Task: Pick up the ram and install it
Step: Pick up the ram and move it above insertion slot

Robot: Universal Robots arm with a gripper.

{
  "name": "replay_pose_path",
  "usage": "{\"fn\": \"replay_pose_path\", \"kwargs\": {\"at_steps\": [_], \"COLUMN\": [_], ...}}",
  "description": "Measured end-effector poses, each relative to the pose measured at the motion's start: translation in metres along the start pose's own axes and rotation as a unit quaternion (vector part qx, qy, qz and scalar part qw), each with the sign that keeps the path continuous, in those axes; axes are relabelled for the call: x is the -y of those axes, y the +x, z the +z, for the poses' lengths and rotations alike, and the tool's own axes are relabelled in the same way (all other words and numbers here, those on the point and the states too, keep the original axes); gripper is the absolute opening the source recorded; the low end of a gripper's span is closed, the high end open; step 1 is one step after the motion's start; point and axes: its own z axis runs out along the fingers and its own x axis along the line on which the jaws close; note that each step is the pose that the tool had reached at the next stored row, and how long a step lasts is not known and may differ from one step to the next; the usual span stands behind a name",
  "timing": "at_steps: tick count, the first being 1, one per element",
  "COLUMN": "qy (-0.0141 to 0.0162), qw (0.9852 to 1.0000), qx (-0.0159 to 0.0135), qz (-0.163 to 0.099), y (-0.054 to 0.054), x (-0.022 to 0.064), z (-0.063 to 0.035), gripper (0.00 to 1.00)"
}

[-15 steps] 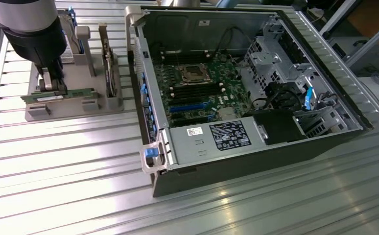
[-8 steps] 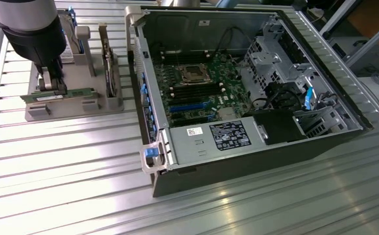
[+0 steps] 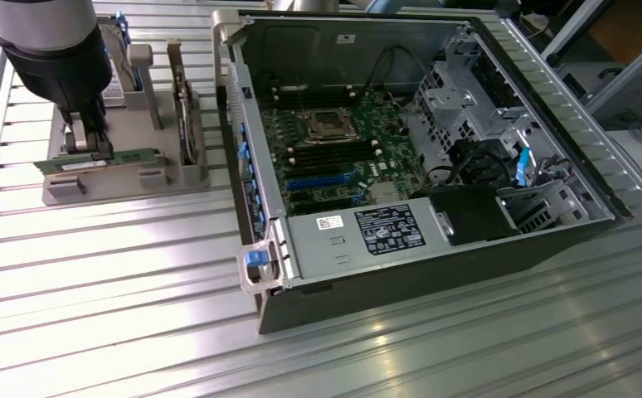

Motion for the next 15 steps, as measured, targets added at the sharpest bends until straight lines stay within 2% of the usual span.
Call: {"fn": "replay_pose_path", "kwargs": {"at_steps": [15], "qy": [0.0], "qw": [1.0], "qx": [0.0], "qz": [0.0], "y": [-0.0001], "x": [-0.0002], "z": [-0.0049], "gripper": [0.12]}}
